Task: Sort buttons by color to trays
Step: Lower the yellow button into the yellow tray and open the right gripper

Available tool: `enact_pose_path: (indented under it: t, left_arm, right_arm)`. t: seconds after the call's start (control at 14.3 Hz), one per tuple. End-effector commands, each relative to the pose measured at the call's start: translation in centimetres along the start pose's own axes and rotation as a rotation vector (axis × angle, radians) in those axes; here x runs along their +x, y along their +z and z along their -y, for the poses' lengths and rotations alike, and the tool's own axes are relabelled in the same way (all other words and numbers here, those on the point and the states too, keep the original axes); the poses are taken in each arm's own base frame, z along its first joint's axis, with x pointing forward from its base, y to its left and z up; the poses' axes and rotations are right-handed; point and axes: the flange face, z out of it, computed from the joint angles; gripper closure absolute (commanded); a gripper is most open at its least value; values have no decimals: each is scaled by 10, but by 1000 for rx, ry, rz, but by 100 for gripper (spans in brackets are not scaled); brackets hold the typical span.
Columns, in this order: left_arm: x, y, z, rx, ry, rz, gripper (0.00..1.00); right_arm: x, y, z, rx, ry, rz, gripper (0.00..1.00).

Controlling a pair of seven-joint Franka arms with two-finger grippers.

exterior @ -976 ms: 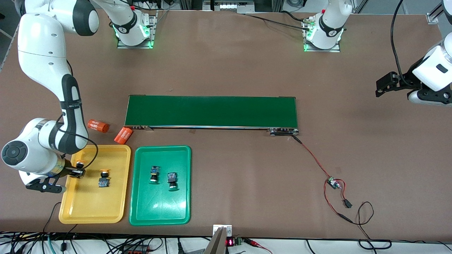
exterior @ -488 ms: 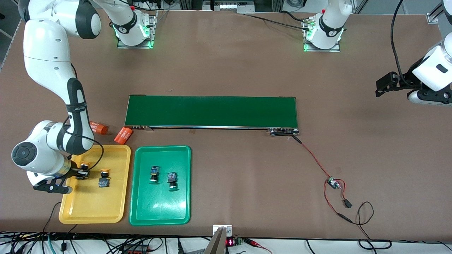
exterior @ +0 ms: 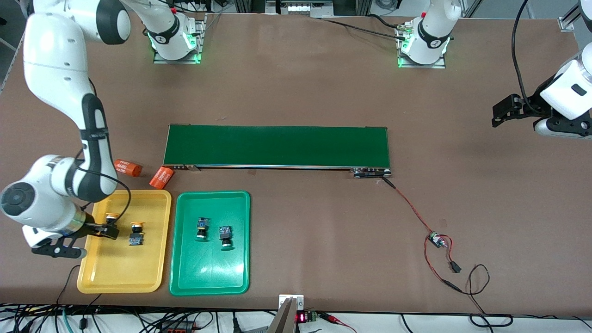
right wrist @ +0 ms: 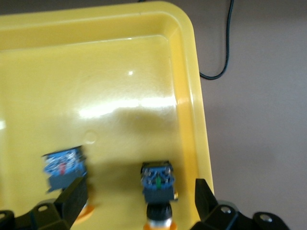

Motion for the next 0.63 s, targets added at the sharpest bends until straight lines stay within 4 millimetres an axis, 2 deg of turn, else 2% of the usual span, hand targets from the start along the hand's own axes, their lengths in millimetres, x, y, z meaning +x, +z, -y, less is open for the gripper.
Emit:
enact_pose_path:
  t: [0.0, 0.14, 0.35, 0.42, 0.56]
  left_arm:
    - [3, -5, -1, 11, -1, 3, 0]
    - [3, -5, -1, 11, -1, 3, 0]
    - [3, -5, -1, 11, -3, 3, 0]
    - [3, -5, -3, 11, 0, 3, 0]
    - [3, -6, -5, 11, 5, 1, 0]
  right_arm:
    - [-6, -86, 4, 33, -14, 41, 0]
    - [-14, -132, 16, 53, -31, 66, 0]
    - [-27, -183, 30, 67, -56, 97, 0]
    - [-31, -194, 30, 65, -60, 115, 0]
    - [-45, -245, 22, 70, -60, 122, 0]
